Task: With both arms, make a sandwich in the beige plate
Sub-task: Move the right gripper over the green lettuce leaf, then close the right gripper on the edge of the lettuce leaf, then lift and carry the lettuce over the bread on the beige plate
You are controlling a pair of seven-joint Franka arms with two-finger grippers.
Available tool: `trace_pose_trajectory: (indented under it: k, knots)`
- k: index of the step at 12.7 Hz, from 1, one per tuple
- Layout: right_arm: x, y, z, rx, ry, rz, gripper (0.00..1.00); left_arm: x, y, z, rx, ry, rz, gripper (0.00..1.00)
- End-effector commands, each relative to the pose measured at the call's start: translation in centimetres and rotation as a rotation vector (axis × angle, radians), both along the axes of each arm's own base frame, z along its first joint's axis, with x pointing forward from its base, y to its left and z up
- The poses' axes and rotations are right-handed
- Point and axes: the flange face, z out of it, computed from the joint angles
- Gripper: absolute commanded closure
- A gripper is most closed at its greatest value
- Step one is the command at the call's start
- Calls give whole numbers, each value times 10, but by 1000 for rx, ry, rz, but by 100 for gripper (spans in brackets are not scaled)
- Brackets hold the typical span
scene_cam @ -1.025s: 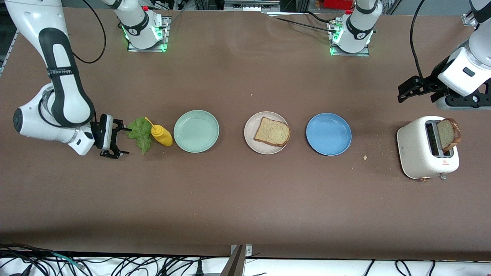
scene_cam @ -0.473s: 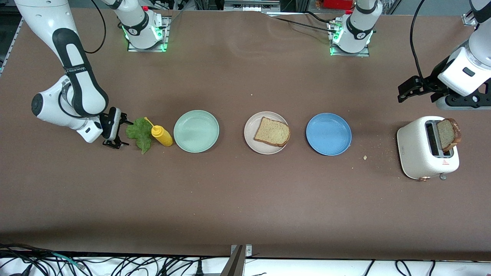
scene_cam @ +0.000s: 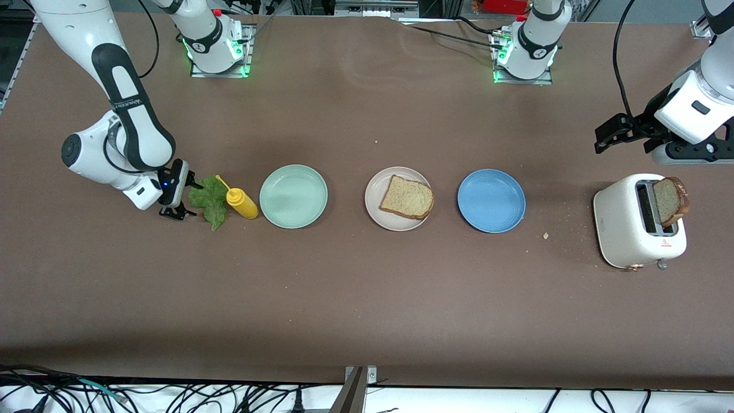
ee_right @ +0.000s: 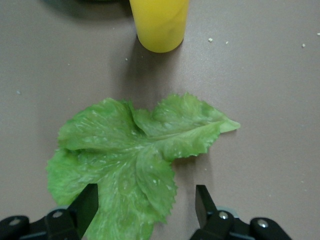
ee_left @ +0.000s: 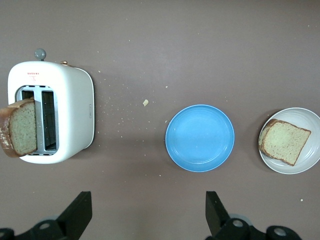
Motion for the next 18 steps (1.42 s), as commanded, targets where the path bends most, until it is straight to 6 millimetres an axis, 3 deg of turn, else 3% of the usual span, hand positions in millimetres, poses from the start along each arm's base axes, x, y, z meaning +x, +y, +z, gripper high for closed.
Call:
trace_pose_trajectory:
  k: [1, 3, 5, 8, 11, 14, 16, 18]
  knots:
    - [-3, 5, 1, -11, -13, 10, 68, -2, 2, 7, 21, 0, -16, 0]
    - [-1, 6, 4, -8, -19, 12, 100, -2, 2, 7, 21, 0, -16, 0]
    - [2, 9, 20, 4, -36, -2, 100, -2, 2, 7, 21, 0, -16, 0]
    - [6, 15, 59, 37, -73, 27, 100, -2, 3, 7, 21, 0, -15, 0]
    - [1, 23, 128, 7, -43, 28, 100, -2, 3, 7, 21, 0, -15, 0]
    - [-21, 34, 210, -94, 27, -73, 100, -2, 3, 7, 21, 0, -15, 0]
    - [-34, 49, 240, -87, 76, -112, 100, -2, 3, 7, 21, 0, -15, 0]
    - [-30, 69, 265, -100, 97, -138, 100, -2, 2, 7, 21, 0, -16, 0]
